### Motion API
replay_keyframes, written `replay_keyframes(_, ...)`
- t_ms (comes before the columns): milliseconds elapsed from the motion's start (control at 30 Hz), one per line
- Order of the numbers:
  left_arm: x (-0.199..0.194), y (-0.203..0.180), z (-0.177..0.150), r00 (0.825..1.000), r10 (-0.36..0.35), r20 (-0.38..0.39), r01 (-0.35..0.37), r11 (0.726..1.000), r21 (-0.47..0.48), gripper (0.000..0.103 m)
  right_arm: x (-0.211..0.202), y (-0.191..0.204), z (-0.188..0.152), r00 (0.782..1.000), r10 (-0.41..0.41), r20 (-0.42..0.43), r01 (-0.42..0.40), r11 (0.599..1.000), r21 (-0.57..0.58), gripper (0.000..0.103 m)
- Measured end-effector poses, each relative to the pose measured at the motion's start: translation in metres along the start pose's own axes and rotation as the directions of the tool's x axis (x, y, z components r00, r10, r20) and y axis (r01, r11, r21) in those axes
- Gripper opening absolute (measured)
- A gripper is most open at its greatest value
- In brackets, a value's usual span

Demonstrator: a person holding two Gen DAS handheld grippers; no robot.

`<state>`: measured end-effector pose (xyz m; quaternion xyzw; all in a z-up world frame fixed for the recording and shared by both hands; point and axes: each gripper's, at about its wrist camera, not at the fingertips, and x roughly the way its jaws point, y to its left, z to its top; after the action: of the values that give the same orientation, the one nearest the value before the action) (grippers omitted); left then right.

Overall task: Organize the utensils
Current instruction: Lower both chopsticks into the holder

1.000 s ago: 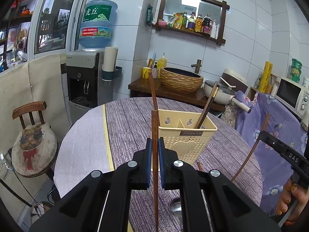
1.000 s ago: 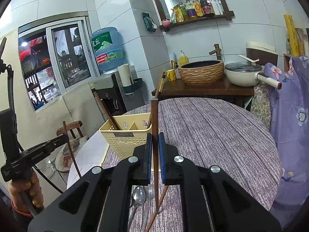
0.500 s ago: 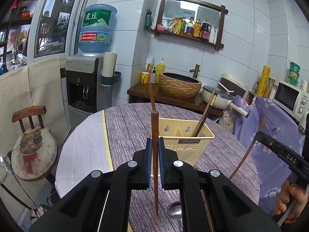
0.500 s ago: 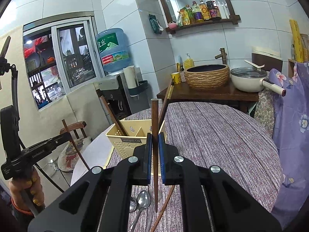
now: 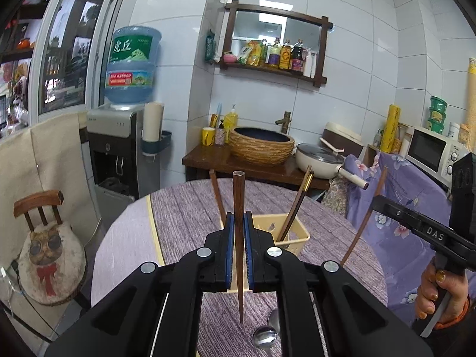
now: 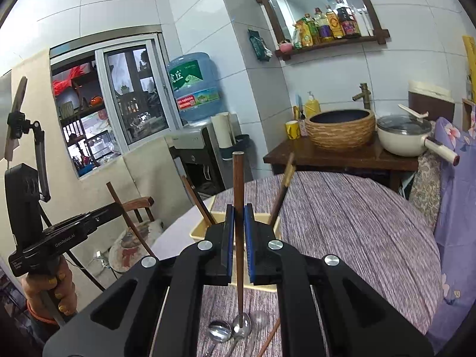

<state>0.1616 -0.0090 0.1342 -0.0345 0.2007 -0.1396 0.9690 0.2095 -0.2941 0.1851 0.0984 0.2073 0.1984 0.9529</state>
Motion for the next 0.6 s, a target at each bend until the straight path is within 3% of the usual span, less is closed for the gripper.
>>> replay_keyframes(133, -0.009, -0.006, 0.033, 0.998, -0.032, 0.045, 0.032, 0.999, 0.011, 0.008, 0.001, 0.014, 0.029, 0.999, -0.006, 0.043, 0.008, 0.999, -0.049, 0.008)
replay_keyframes(367, -0.005, -0.015, 0.089, 0.991, -0.009, 0.133, 0.006, 1.000, 0.020, 0.008, 0.010, 0.029, 0.088, 0.992, -0.019, 0.128, 0.028, 0.998, -0.064, 0.008)
replay_keyframes(600, 0.039, -0.015, 0.094, 0.991, 0.038, 0.129, -0.037, 0.999, -0.010, 0.008, 0.042, 0.022, 0.090, 0.983, -0.086, 0.162, 0.096, 0.994, -0.053, 0.008)
